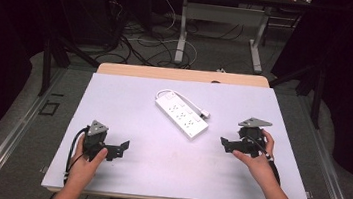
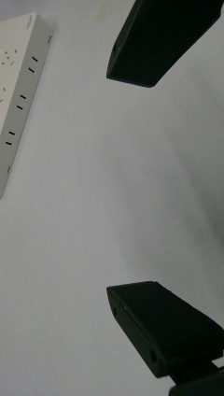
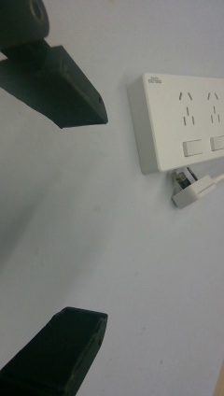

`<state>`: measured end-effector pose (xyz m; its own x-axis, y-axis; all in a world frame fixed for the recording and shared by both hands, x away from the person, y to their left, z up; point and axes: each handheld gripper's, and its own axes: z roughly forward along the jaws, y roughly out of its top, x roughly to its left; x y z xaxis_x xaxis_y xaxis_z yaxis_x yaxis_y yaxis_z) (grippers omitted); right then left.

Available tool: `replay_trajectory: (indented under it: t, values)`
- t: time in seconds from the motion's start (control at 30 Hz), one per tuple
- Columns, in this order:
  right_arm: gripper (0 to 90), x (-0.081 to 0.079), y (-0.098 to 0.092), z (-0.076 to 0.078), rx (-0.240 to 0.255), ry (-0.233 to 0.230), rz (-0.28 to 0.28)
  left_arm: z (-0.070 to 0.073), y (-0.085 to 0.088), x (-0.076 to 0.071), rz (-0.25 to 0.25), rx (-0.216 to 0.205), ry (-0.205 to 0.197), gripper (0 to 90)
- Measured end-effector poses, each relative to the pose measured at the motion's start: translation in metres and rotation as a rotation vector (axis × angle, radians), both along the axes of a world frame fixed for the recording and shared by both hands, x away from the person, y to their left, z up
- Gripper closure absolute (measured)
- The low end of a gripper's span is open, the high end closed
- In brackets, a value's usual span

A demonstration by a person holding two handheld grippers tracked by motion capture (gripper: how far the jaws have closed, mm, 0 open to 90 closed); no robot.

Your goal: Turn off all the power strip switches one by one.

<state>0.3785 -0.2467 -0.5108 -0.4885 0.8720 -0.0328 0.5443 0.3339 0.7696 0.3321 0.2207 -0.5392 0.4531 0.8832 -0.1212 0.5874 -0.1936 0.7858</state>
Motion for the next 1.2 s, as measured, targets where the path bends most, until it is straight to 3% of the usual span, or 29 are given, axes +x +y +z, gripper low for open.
replay_trajectory:
  t: [0.3,0.43,0.7,1.2]
  values:
    - [8.4,0.011,0.014,0.008,-0.022,-0.003,0.040,0.000,0.001,-0.002,0.008,-0.008,0.005,0.4]
    - [13.9,0.019,0.020,0.015,-0.030,-0.002,0.070,0.000,0.002,-0.001,0.009,-0.008,0.003,0.4]
    - [15.9,0.030,0.030,0.024,-0.037,0.026,0.090,0.000,0.002,-0.002,0.006,-0.007,0.008,0.4]
    - [26.8,0.054,0.047,0.039,-0.049,0.013,0.142,0.000,0.003,-0.001,0.003,-0.005,0.009,0.4]
